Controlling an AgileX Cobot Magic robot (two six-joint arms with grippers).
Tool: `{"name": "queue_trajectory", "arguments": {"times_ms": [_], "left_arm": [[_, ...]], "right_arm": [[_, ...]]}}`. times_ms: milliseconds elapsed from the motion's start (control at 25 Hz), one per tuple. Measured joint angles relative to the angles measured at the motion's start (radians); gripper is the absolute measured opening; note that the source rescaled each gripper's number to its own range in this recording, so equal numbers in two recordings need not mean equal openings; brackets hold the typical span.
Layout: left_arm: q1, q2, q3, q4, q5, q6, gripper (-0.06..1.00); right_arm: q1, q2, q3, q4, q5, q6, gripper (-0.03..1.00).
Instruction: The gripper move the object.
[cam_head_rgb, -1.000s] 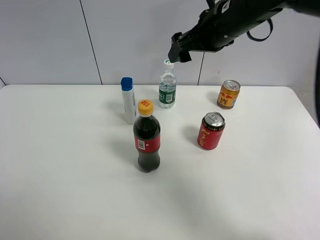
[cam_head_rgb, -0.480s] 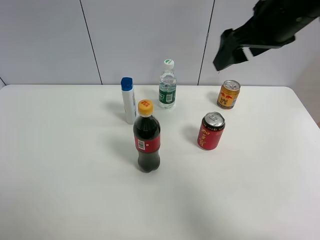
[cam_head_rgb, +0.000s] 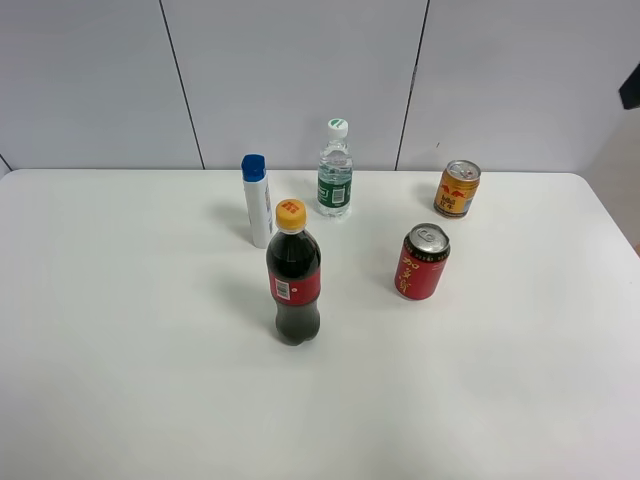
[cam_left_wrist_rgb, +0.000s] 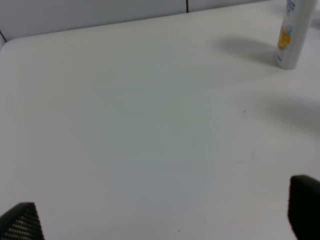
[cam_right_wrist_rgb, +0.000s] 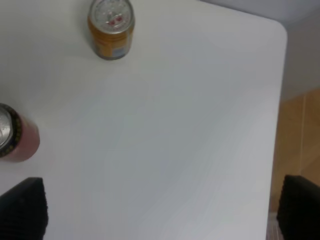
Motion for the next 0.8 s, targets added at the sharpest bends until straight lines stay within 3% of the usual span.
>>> {"name": "queue_trajectory", "arguments": {"times_ms": [280,560,800], "left_arm": [[0.000,0.000,0.000,0.000,0.000,0.000,1.00],[0.000,0.000,0.000,0.000,0.000,0.000,1.00],[0.000,0.000,0.000,0.000,0.000,0.000,1.00]], "right_arm": [[-0.016,-0.163,0.000,-0.005,0.001,0.028,0.81],[-0.016,-0.339,-0.001,-0.107,0.002,0.118,0.81],[-0.016,-0.482,0.011,-0.136,0.003,0.154,0.81]]}}
